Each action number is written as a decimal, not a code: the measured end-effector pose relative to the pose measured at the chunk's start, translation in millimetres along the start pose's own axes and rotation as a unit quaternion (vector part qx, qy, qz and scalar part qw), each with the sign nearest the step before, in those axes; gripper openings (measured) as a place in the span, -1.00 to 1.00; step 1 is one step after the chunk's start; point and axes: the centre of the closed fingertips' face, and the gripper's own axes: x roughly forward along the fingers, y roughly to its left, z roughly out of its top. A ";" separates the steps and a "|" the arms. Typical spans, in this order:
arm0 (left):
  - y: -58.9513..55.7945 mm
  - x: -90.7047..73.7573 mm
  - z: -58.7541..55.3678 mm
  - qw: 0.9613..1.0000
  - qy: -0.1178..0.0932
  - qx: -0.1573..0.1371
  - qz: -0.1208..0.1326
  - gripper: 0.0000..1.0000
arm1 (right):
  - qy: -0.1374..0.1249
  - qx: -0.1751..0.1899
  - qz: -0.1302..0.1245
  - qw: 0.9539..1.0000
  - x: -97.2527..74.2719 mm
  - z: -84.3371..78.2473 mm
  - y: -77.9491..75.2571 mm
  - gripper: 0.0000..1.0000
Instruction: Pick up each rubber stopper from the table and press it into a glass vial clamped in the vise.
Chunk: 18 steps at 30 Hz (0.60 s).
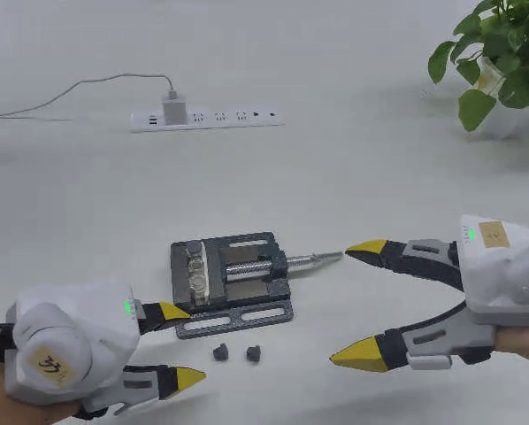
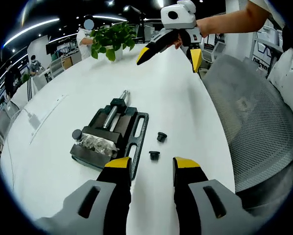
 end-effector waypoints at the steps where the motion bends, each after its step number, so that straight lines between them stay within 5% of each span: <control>1: -0.9 2.9 -0.1 1.000 0.001 0.003 -0.003 -0.43 | -0.002 0.001 -0.001 1.000 -0.2 0.1 -0.5 0.56; 8: -2.1 26.7 -14.8 0.999 0.032 0.017 -0.016 -0.65 | -0.006 0.011 -0.004 1.000 -1.4 -4.8 -0.5 0.56; 18: -3.3 37.9 -22.6 0.998 0.050 0.024 -0.024 -0.76 | -0.008 0.024 -0.010 1.000 -7.0 -12.7 -2.4 0.54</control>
